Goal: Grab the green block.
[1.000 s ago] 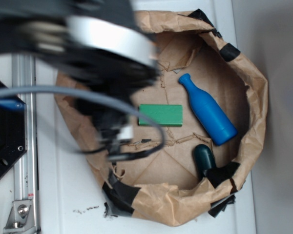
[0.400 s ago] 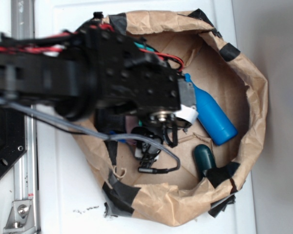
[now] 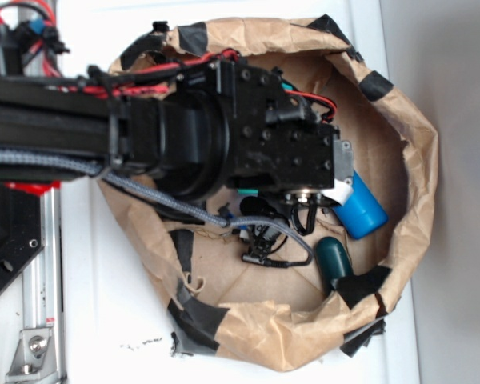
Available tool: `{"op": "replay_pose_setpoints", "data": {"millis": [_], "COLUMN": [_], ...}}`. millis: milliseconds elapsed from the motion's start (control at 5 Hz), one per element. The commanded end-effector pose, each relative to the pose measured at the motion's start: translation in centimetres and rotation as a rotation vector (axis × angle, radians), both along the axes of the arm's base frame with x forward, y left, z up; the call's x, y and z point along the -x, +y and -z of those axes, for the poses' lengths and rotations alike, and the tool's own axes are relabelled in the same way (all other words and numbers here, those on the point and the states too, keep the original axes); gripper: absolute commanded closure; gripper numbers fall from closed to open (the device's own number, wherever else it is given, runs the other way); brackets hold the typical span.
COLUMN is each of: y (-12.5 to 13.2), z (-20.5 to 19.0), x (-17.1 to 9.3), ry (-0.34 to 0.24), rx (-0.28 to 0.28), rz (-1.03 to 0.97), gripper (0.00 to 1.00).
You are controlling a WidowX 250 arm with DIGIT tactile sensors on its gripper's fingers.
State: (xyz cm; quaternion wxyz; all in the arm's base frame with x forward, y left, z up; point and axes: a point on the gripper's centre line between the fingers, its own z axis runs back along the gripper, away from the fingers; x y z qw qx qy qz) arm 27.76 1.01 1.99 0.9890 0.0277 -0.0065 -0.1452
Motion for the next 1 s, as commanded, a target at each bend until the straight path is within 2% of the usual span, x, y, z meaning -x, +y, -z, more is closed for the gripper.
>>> {"op": "replay_pose_setpoints", "data": {"millis": [0, 400, 600, 800], "y": [0.7, -2.0, -2.9, -3.5], "z": [-6.9, -15.9, -17.0, -16.4], "x": [0.2, -0.4, -0.3, 0.2], "ry": [-0.089, -0.111, -0.075, -0.018], "rx": [-0.002, 0.042, 0.073, 0.129], "rz": [0.026, 0.03, 0.018, 0.0], "gripper": [1.0, 1.0, 1.0, 1.0]}}
